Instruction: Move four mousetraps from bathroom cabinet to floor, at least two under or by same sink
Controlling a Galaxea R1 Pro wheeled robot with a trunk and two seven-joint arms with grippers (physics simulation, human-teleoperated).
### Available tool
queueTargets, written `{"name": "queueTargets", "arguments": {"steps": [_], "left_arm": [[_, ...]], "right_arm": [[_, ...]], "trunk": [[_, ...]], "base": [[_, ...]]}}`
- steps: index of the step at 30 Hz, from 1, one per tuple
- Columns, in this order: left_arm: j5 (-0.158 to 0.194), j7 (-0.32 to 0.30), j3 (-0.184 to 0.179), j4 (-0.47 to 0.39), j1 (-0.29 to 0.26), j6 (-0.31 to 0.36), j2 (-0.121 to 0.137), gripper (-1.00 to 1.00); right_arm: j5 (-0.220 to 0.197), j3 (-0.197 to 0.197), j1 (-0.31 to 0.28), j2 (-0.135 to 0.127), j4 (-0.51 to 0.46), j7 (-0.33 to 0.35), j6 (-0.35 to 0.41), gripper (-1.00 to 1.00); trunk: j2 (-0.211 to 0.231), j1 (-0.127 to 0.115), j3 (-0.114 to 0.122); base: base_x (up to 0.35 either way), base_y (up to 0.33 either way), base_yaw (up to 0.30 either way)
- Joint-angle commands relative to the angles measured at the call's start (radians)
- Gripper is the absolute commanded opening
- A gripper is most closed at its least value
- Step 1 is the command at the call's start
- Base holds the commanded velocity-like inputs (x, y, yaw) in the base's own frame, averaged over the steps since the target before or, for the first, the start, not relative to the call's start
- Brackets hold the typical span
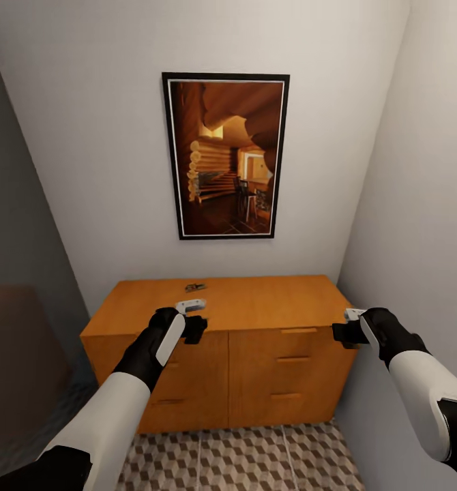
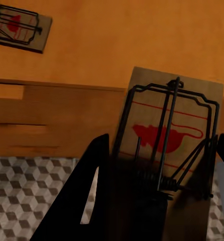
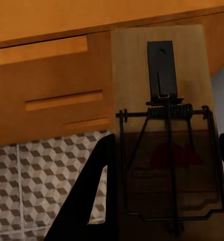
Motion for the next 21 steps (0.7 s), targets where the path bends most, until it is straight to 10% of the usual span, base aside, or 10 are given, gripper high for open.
{"name": "queueTargets", "arguments": {"steps": [1, 21], "left_arm": [[0.011, 0.009, -0.001, -0.001, -0.001, 0.003, 0.000, -1.00], [0.011, 0.009, -0.001, 0.007, 0.000, 0.003, 0.000, -1.00]], "right_arm": [[0.010, -0.007, -0.001, 0.001, -0.002, 0.008, 0.005, -1.00], [0.010, -0.005, -0.001, 0.001, -0.002, 0.007, 0.005, -1.00]], "trunk": [[0.005, -0.004, 0.001], [0.138, -0.077, 0.061]], "base": [[-0.250, 0.210, 0.000], [-0.291, 0.103, 0.000]]}}
